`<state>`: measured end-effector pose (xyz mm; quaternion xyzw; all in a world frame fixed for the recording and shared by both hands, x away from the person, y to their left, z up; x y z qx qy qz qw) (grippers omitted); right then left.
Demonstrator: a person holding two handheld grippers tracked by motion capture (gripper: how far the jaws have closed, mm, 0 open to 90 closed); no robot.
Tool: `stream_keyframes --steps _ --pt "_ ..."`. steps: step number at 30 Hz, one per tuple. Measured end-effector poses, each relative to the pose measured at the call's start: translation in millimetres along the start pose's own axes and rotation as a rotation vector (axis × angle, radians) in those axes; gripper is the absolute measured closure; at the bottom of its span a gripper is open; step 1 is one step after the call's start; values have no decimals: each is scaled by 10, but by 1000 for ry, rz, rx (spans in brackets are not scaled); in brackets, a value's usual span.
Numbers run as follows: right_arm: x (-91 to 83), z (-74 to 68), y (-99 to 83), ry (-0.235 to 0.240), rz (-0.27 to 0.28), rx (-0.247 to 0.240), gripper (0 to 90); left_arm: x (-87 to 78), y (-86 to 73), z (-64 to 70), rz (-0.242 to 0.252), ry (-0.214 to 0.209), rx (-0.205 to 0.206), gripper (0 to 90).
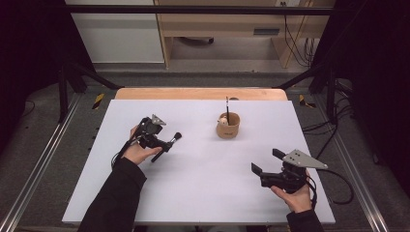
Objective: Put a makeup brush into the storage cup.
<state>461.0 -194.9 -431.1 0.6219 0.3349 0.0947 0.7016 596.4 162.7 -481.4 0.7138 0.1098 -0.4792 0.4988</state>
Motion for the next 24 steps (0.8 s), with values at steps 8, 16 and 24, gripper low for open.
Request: stream_keyframes --steps 8,16,24 --pt "12 -6 -10 4 -5 -7 72 153 -48 -25 -74 12 11 177" --pt "8 -9 -5 7 -4 -2 73 243 -70 -34 -134 3 10 252" --pt "20 -19 -14 12 -10 -7 74 276 -124 -25 -188 -33 16 374"
Point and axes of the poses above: each handheld gripper's, and its own axes: x roughly forward along the jaws, y roughly out of its top, z roughly to its right, the point moved 7 cm from there along x, roughly forward along the jaws, and after that the axes turned 6 degrees about -x, right-handed, at the moved point
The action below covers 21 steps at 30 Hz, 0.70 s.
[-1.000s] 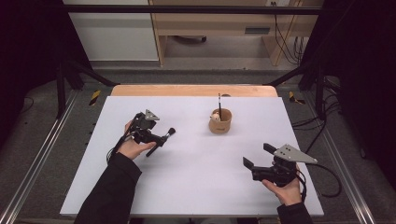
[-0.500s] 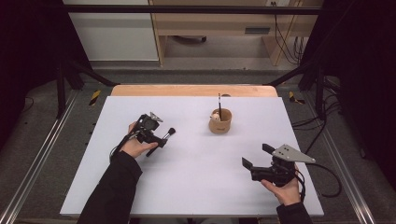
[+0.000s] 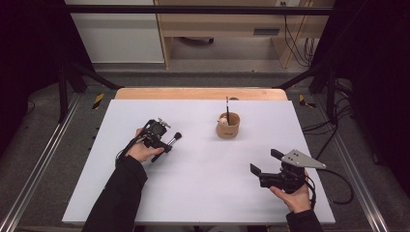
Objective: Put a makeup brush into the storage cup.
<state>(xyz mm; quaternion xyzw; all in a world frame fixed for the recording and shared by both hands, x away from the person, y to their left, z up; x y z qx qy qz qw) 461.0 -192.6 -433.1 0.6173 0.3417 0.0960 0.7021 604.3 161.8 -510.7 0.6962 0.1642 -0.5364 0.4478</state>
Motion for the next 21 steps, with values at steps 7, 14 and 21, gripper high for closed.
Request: stream_keyframes --steps 7,14,21 --pt "4 -5 3 2 4 -1 75 -6 -15 38 -17 -21 7 464" --pt "10 -13 -7 6 -5 -5 75 5 -45 71 -48 -44 17 546" --pt "16 -21 -7 8 -5 -3 74 -13 -67 72 -67 -63 3 616"
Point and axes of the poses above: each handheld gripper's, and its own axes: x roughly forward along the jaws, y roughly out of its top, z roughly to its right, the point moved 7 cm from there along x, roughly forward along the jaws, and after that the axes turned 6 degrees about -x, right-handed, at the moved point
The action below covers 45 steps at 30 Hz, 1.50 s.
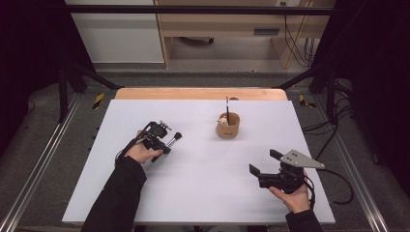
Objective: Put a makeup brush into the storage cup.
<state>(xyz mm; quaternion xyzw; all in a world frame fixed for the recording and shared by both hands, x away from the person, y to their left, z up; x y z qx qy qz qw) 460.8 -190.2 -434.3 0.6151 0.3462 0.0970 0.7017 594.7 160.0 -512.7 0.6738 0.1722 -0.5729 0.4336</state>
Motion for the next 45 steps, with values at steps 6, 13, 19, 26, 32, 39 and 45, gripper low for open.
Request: stream_keyframes --steps 6,13,19,26,32,39,45 --pt "0 -1 0 1 -1 0 75 -14 -19 14 -30 -8 8 671" --pt "5 -4 -3 1 -2 -1 75 -18 -26 27 -51 -13 -1 717" --pt "6 -6 -3 2 -3 0 75 -27 -39 41 -72 -11 15 762" --pt "11 -9 -7 4 -6 -4 75 -30 -46 47 -75 -15 24 783" --pt "11 -11 -7 5 -6 -4 75 -31 -46 50 -74 -13 35 786" --pt "11 -11 -7 5 -7 -4 76 -58 -39 48 -56 -8 52 787" --pt "11 -20 -2 7 -6 -2 76 -162 -27 55 -13 -16 46 787"
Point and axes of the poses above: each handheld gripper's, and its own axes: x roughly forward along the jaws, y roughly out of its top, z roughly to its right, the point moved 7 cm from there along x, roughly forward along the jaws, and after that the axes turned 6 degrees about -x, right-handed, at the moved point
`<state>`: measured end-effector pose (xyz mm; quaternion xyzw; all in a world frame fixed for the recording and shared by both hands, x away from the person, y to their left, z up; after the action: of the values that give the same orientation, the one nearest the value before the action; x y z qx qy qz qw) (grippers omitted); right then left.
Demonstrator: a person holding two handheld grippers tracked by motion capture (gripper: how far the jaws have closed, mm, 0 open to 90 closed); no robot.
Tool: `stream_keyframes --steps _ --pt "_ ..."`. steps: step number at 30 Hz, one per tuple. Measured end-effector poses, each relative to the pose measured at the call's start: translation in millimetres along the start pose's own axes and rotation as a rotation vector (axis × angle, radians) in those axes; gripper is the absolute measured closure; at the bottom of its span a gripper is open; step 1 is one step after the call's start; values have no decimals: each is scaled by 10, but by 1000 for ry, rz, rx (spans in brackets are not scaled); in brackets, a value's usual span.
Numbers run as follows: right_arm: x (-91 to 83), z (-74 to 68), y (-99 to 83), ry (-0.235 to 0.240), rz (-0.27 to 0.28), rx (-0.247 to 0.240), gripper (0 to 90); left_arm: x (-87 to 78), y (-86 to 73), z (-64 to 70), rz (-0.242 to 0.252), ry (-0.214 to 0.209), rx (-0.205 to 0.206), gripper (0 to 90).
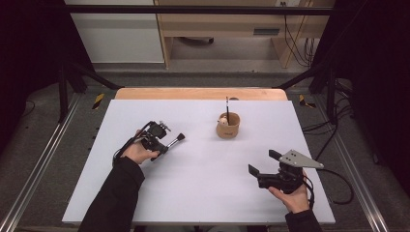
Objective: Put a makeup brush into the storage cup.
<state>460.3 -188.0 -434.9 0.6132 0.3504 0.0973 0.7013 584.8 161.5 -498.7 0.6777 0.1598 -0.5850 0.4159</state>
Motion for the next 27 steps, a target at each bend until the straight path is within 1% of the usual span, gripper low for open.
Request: stream_keyframes --steps 8,11,13,14,15,17,23,25,26,27 --pt "15 -23 15 6 7 12 72 -202 29 84 94 -10 19 787" --pt "17 -30 20 3 9 9 81 -266 20 119 132 -15 20 788" --pt "20 -35 24 5 9 10 81 -300 4 140 149 -10 20 788" --pt "23 -37 26 6 10 12 81 -318 -8 159 154 -14 16 788" --pt "29 -46 31 10 13 21 81 -336 -14 172 166 -14 18 788" --pt "32 -49 28 12 7 13 81 -377 -25 189 186 -7 31 788" --pt "52 -73 48 16 7 13 81 -505 -48 286 245 3 25 788" --pt "58 -79 68 17 18 28 82 -545 -50 331 266 7 25 788" --pt "56 -82 76 25 21 37 81 -562 -50 359 280 14 22 788" --pt "60 -91 92 29 28 59 80 -582 -53 383 290 15 23 788"
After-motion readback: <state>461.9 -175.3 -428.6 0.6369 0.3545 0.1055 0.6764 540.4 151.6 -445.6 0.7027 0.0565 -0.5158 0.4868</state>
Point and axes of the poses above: each handheld gripper's, and its own axes: x roughly forward along the jaws, y roughly out of its top, z roughly to its right, the point moved 7 cm from there along x, roughly forward along the jaws, and after that the axes turned 6 degrees about -x, right-handed, at the moved point
